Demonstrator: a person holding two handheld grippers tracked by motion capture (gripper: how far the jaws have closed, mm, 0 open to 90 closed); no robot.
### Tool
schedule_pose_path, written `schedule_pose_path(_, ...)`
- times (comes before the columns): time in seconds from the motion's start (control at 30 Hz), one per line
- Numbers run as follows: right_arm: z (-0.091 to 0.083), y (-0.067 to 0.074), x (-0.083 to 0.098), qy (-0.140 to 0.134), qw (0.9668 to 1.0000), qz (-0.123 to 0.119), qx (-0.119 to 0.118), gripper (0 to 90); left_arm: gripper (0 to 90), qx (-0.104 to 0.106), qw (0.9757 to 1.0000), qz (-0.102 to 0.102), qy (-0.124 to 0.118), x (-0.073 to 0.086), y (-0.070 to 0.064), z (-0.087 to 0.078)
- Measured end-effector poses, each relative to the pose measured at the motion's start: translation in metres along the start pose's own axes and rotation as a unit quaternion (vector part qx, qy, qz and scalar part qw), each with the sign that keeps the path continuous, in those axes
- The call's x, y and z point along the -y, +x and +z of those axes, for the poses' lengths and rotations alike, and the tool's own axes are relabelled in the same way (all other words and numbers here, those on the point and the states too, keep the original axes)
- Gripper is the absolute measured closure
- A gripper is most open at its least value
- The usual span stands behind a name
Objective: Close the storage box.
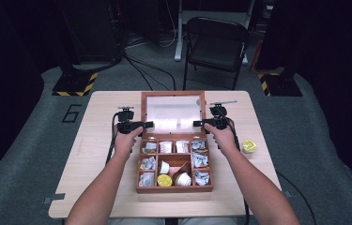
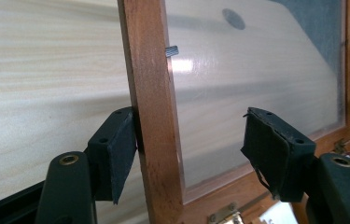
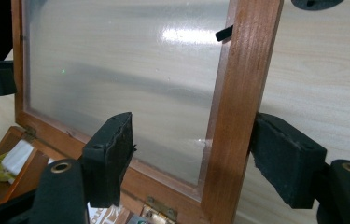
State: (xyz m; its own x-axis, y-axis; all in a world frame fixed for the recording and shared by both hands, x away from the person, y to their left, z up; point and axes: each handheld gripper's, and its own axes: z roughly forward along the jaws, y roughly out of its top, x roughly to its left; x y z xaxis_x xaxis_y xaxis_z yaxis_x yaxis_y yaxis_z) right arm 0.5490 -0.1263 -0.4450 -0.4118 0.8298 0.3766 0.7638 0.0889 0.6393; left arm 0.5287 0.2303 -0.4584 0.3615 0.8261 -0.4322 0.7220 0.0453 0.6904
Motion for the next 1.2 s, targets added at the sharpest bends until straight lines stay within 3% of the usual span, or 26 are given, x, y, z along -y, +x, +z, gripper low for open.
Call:
schedule_pose_path(0.13, -0.011, 0.006, 0.000, -0.005, 1.0000, -0.003, -0.005, 29.9, 34.4, 0.006, 0.9999, 0.009, -0.006, -0.001, -0.005, -0.009)
schedule_pose_path(0.23, -0.021, 0.011, 0.001, -0.018, 0.9994, -0.029, -0.001, 31.4, 34.3, 0.011, 0.9997, 0.018, -0.010, -0.002, -0.008, -0.016)
schedule_pose_path(0.37, -0.032, 0.014, 0.001, -0.030, 0.9992, -0.026, -0.006, 32.7, 34.3, 0.011, 0.9991, 0.038, -0.011, 0.000, -0.013, -0.022)
schedule_pose_path(0.43, -0.039, 0.014, 0.001, -0.040, 0.9988, -0.026, -0.014, 34.3, 33.6, 0.006, 0.9991, 0.039, -0.012, 0.000, -0.015, -0.023)
schedule_pose_path(0.47, -0.041, 0.015, 0.001, -0.043, 0.9984, -0.027, -0.024, 40.1, 33.8, 0.003, 0.9991, 0.040, -0.013, 0.001, -0.016, -0.023)
schedule_pose_path(0.5, -0.044, 0.018, 0.001, -0.045, 0.9970, -0.022, -0.059, 41.7, 34.6, -0.007, 0.9984, 0.054, -0.015, 0.002, -0.020, -0.021)
schedule_pose_path(0.57, -0.043, 0.024, 0.001, -0.040, 0.9969, -0.030, -0.061, 41.7, 36.3, -0.009, 0.9982, 0.056, -0.016, 0.002, -0.020, -0.020)
schedule_pose_path(0.6, -0.042, 0.031, 0.002, -0.040, 0.9966, -0.048, -0.054, 41.7, 41.2, -0.006, 0.9983, 0.053, -0.022, 0.003, -0.020, -0.019)
schedule_pose_path(0.63, -0.041, 0.035, 0.004, -0.057, 0.9952, -0.079, -0.016, 39.4, 44.4, 0.003, 0.9985, 0.050, -0.023, 0.004, -0.021, -0.018)
schedule_pose_path(0.67, -0.041, 0.035, 0.004, -0.057, 0.9952, -0.079, -0.016, 39.4, 44.4, 0.007, 0.9983, 0.055, -0.021, 0.003, -0.022, -0.016)
schedule_pose_path(0.7, -0.041, 0.032, 0.004, -0.069, 0.9944, -0.079, 0.010, 38.1, 44.6, 0.009, 0.9978, 0.063, -0.019, 0.004, -0.025, -0.014)
schedule_pose_path(0.77, -0.047, 0.017, 0.010, -0.124, 0.9912, -0.043, 0.016, 34.8, 44.0, 0.014, 0.9980, 0.059, -0.015, 0.005, -0.026, -0.012)
schedule_pose_path(0.8, -0.050, 0.011, 0.012, -0.134, 0.9901, -0.034, 0.026, 32.9, 44.0, 0.017, 0.9981, 0.057, -0.017, 0.005, -0.026, -0.011)
schedule_pose_path(0.87, -0.061, -0.001, 0.017, -0.184, 0.9821, -0.021, 0.035, 29.1, 42.7, 0.020, 0.9984, 0.050, -0.017, 0.005, -0.026, -0.010)
schedule_pose_path(0.9, -0.063, -0.007, 0.016, -0.185, 0.9815, -0.023, 0.046, 28.7, 42.2, 0.019, 0.9983, 0.052, -0.019, 0.005, -0.026, -0.010)
schedule_pose_path(0.93, -0.060, -0.013, 0.015, -0.175, 0.9838, -0.019, 0.037, 28.7, 42.2, 0.019, 0.9982, 0.053, -0.018, 0.005, -0.027, -0.010)
schedule_pose_path(0.97, -0.053, -0.021, 0.014, -0.143, 0.9897, 0.007, 0.007, 29.1, 42.2, 0.021, 0.9983, 0.052, -0.018, 0.005, -0.027, -0.011)
schedule_pose_path(1.0, -0.047, -0.026, 0.015, -0.115, 0.9929, 0.023, -0.018, 30.8, 42.2, 0.025, 0.9983, 0.049, -0.019, 0.005, -0.027, -0.012)
schedule_pose_path(1.03, -0.041, -0.028, 0.015, -0.099, 0.9944, 0.020, -0.030, 31.0, 42.2, 0.026, 0.9982, 0.051, -0.020, 0.005, -0.028, -0.012)
schedule_pose_path(1.13, -0.029, -0.023, 0.017, -0.069, 0.9964, 0.006, -0.050, 32.4, 42.1, 0.025, 0.9978, 0.059, -0.018, 0.005, -0.030, -0.014)
schedule_pose_path(1.2, -0.029, -0.017, 0.016, -0.075, 0.9954, 0.002, -0.059, 34.0, 42.1, 0.028, 0.9977, 0.059, -0.018, 0.004, -0.030, -0.015)
